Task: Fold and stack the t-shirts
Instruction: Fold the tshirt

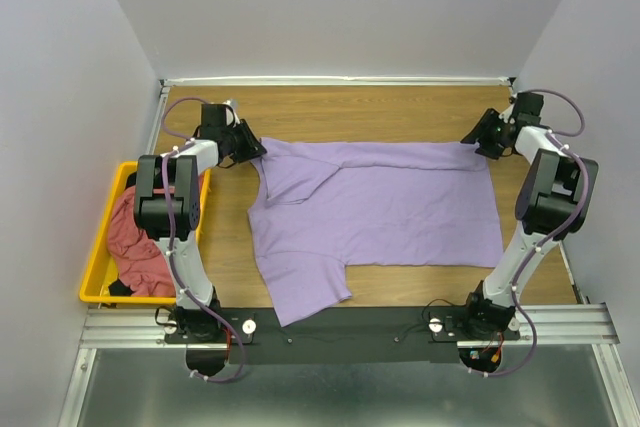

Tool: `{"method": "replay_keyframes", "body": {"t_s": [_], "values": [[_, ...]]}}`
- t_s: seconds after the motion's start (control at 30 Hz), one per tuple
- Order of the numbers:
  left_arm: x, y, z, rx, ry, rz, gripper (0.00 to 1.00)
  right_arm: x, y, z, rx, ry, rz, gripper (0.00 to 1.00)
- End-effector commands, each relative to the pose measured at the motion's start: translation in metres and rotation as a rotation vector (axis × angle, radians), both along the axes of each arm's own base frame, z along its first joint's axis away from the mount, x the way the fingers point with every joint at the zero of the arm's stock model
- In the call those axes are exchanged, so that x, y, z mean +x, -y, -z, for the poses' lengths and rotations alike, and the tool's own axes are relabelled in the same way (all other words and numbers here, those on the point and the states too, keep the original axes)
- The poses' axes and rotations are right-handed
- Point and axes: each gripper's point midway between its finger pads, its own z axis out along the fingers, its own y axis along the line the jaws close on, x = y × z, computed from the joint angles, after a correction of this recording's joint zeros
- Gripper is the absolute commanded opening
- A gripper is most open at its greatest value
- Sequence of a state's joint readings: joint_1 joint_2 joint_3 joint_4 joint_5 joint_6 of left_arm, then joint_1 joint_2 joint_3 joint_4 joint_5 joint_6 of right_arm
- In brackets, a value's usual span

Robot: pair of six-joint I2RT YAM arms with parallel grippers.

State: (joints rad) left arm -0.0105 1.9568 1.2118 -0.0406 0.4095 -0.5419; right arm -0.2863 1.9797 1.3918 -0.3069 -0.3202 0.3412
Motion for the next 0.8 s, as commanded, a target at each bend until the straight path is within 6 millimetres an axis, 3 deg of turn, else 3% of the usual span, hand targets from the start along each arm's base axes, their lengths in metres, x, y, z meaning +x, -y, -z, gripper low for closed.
{"method": "replay_keyframes", "body": {"t_s": [0.0,0.03,0.13,0.17,0.33,0.4,0.53,0.7,0.77], "values": [[0.009,0.002,-0.003,-0.005,0.036,0.017,0.26,0.004,-0.003,0.009,0.020,0.001,-0.023,0.61],[0.009,0.003,-0.003,-0.007,0.036,0.020,0.16,0.005,-0.003,0.009,0.020,0.002,-0.022,0.61],[0.005,0.003,-0.004,-0.010,0.035,0.023,0.01,0.007,0.000,0.014,0.015,-0.006,-0.011,0.61],[0.003,0.002,-0.007,-0.007,0.039,0.018,0.01,0.008,0.001,0.015,0.012,-0.007,-0.008,0.61],[-0.008,-0.006,-0.018,0.008,0.037,-0.046,0.00,0.010,0.011,0.029,-0.020,-0.037,0.030,0.61],[-0.014,-0.019,-0.012,0.012,0.010,-0.091,0.00,0.012,0.013,0.035,-0.026,-0.049,0.037,0.61],[-0.026,-0.024,-0.001,0.010,-0.038,-0.124,0.00,0.014,0.018,0.044,-0.038,-0.067,0.060,0.61],[-0.020,-0.026,0.003,0.017,-0.035,-0.129,0.00,0.019,0.017,0.039,-0.030,-0.049,0.044,0.61],[-0.010,-0.027,-0.003,0.019,-0.011,-0.129,0.09,0.024,0.013,0.030,-0.018,-0.023,0.022,0.61]]}}
